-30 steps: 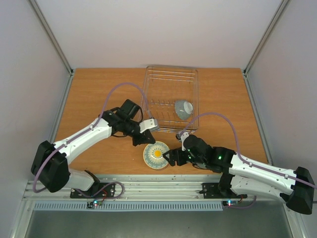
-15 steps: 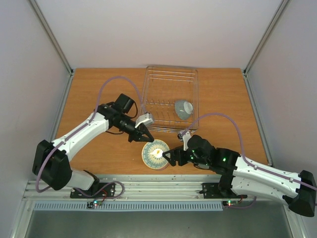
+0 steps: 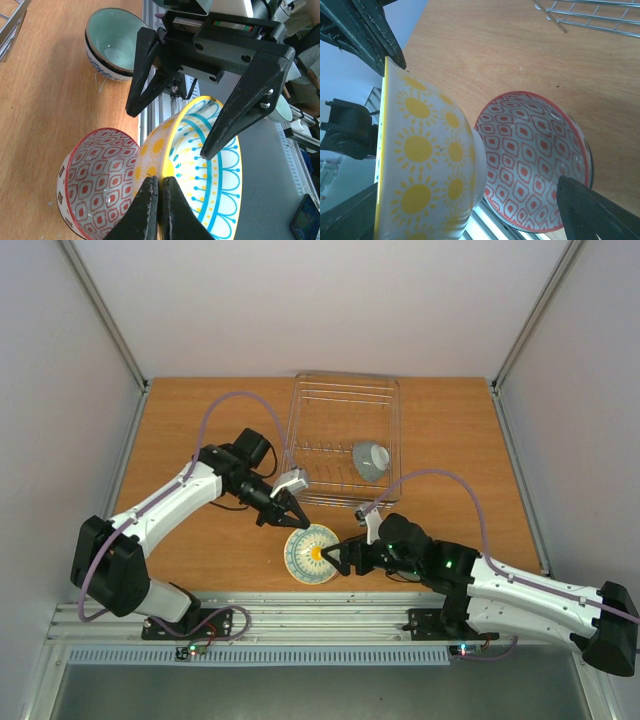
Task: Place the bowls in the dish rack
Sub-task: Pick up the bowl from the center of the board.
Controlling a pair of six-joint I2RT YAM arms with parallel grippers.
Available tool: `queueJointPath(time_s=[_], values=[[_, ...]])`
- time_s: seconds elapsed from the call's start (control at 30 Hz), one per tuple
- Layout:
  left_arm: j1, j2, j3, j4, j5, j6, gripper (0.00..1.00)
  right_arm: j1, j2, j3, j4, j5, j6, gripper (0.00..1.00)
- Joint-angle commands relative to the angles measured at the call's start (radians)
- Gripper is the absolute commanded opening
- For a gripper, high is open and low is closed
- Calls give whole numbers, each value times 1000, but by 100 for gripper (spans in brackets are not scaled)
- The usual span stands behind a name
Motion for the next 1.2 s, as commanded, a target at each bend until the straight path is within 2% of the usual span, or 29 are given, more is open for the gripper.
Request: queueJointPath(time_s=[0.0,0.5,1.17], values=[[5,-11,15,-4,79,12,1,8,27,-11,100,-44,29,85],[5,-35,-5,31,52,-2,0,33,57,-65,357,-173,87,84],[17,-72,-13,37,67,-2,1,55,34,-109,375,-132,115,82]])
